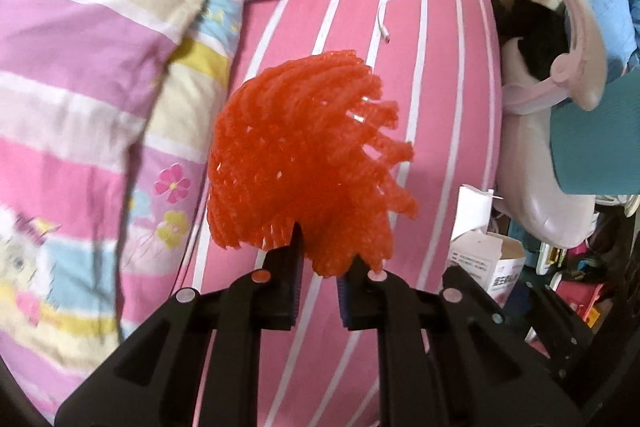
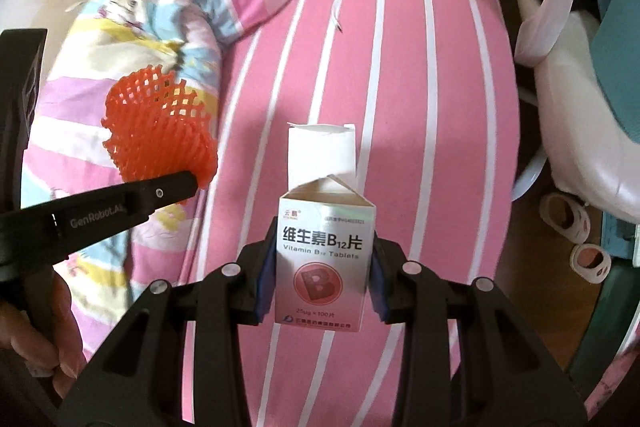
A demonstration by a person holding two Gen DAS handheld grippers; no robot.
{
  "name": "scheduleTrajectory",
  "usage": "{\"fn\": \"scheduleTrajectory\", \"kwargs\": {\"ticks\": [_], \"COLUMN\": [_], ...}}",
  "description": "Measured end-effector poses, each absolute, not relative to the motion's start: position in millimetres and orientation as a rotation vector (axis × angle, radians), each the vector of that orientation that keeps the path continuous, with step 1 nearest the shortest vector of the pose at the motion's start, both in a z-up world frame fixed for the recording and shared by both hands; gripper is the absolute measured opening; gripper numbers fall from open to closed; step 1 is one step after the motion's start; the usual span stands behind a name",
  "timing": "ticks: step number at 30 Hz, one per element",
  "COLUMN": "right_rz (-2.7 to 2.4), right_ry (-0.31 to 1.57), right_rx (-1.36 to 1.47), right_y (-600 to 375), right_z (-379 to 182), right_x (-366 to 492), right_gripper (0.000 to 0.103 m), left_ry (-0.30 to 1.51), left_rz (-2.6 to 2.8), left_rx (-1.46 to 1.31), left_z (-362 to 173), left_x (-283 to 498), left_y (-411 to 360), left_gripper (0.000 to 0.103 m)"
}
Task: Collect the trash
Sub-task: 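Carry the mesh net and medicine box in both tools over the green bin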
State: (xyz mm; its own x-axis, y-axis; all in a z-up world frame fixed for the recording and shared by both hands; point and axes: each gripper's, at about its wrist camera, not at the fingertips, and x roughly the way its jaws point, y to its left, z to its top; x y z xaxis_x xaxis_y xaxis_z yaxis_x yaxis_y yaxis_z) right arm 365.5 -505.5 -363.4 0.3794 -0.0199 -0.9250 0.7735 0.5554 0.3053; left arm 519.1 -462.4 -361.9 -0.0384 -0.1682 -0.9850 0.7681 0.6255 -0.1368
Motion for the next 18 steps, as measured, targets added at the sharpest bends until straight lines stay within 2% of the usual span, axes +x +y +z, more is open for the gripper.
{"fn": "scheduleTrajectory", "kwargs": {"ticks": [18], "right_rz": [-0.427], "right_ry": [0.97], "right_rx": [0.642], "right_y": [-504.0], "right_z": [-172.4], "right_x": [277.2], "right_gripper": [0.039], "left_ry": [1.289], "left_rz": [-0.753], "left_rx": [0.364], "left_z": [-175.6], "left_x": [403.9], "left_y": [-424.8], "left_gripper": [0.014]}}
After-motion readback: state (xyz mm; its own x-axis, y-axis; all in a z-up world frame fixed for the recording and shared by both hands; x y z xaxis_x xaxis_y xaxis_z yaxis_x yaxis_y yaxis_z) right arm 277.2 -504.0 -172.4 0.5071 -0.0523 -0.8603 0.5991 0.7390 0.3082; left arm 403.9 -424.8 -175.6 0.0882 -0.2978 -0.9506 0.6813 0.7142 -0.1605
